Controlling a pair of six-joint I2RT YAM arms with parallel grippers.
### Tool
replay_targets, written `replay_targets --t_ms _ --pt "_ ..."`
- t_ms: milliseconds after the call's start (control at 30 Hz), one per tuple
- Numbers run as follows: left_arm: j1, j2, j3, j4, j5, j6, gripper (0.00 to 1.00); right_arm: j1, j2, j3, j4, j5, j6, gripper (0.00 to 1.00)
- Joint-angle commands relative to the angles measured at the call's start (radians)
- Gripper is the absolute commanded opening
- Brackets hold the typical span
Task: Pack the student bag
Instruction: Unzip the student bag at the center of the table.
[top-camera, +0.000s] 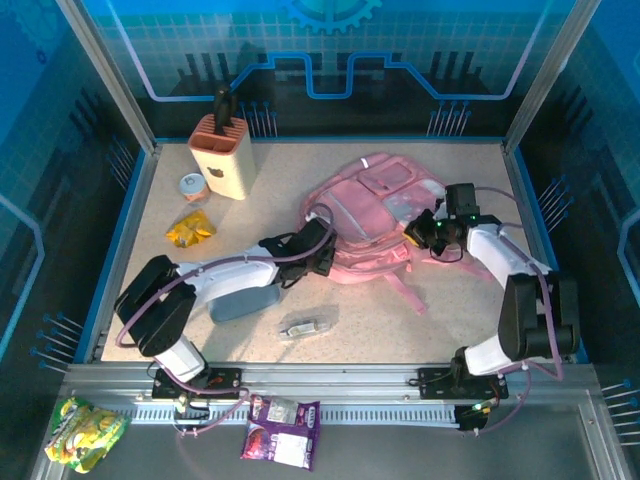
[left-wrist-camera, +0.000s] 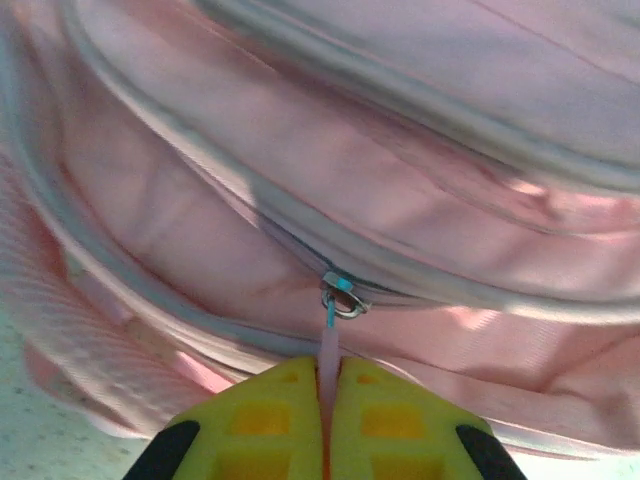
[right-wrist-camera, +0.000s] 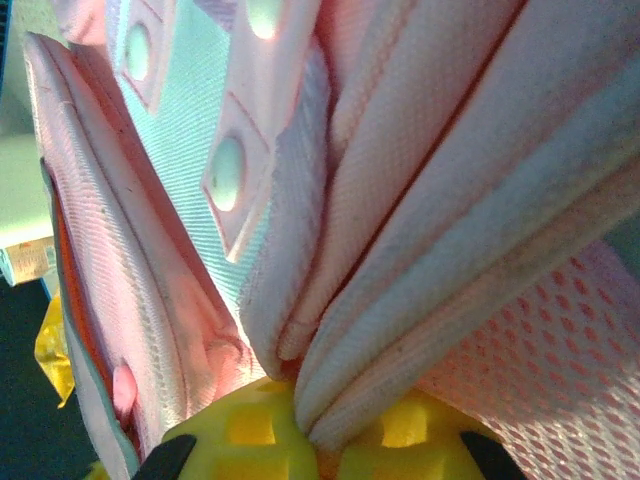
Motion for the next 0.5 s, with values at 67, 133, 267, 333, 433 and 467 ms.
replay_targets --t_ms 67,133,267,333,433,467 --pt "0.021 -0.058 -0.036 -0.033 -0.001 -0.024 0.0 -0.035 0.102 0.137 0.025 -0.023 -0.091 0.0" --pt "0.012 -0.042 -0.014 -0.033 0.042 -0.04 0.0 -0.032 0.128 0.171 0.021 -0.023 -0.102 0.02" --pt "-0.069 0.014 0.066 -0.03 0.049 -0.059 0.0 -0.034 0.189 0.267 -0.014 0.02 -0.147 0.18" --pt "-0.111 0.043 0.117 -0.028 0.054 -0.07 0.0 -0.038 0.237 0.348 -0.06 0.012 -0.175 0.27" --pt "-0.143 0.084 0.178 0.0 0.089 -0.114 0.0 -0.042 0.242 0.389 -0.106 0.003 -0.185 0.46" --pt "-0.147 0.097 0.192 0.007 0.092 -0.127 0.0 -0.039 0.213 0.373 -0.106 0.011 -0.181 0.54"
